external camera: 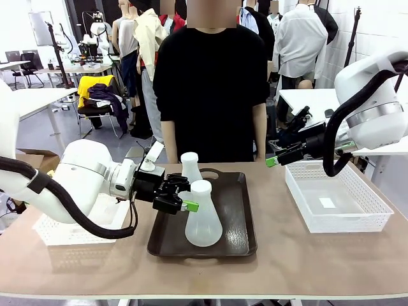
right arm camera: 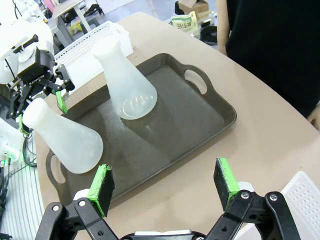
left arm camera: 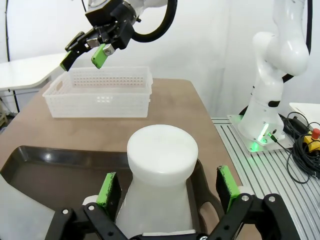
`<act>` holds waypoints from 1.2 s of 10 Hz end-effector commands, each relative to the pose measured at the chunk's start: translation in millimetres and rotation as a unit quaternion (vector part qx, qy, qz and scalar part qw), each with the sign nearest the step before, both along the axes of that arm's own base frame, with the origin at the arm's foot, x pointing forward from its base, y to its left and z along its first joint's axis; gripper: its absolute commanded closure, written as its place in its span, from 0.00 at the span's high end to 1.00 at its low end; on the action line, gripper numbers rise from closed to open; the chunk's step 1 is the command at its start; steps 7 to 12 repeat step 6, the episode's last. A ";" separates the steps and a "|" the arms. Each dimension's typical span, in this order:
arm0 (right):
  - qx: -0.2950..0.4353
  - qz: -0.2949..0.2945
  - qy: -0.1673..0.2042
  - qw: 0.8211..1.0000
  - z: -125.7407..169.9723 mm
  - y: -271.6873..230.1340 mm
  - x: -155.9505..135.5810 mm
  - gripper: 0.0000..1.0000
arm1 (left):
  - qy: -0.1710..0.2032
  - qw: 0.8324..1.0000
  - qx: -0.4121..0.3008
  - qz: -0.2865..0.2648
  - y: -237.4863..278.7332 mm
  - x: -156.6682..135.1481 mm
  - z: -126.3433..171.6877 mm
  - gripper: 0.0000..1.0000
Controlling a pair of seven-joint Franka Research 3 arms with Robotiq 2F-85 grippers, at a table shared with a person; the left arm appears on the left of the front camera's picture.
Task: Prepare the laboratory tools.
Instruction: Place the picked Big flask upright in the Handle tray as directed by the person.
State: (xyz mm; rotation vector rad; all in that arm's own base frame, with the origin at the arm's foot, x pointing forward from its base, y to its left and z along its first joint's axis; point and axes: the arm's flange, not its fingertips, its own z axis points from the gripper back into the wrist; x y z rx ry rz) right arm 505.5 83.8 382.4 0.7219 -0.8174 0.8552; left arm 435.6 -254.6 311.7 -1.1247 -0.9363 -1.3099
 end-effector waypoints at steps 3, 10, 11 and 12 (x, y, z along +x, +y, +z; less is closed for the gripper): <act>-0.003 0.001 0.003 1.000 0.1 -0.6 -0.6 1.00 | -0.008 1.000 -0.007 0.004 -0.6 0.2 -0.2 1.00; -0.003 0.001 0.003 1.000 0.1 -0.6 -0.6 1.00 | -0.008 1.000 -0.007 0.004 -0.6 0.2 -0.2 1.00; -0.003 0.001 0.003 1.000 0.1 -0.6 -0.6 1.00 | -0.008 1.000 -0.007 0.004 -0.6 0.2 -0.2 1.00; -0.003 0.001 0.003 1.000 0.1 -0.6 -0.6 1.00 | -0.008 1.000 -0.007 0.004 -0.6 0.2 -0.2 1.00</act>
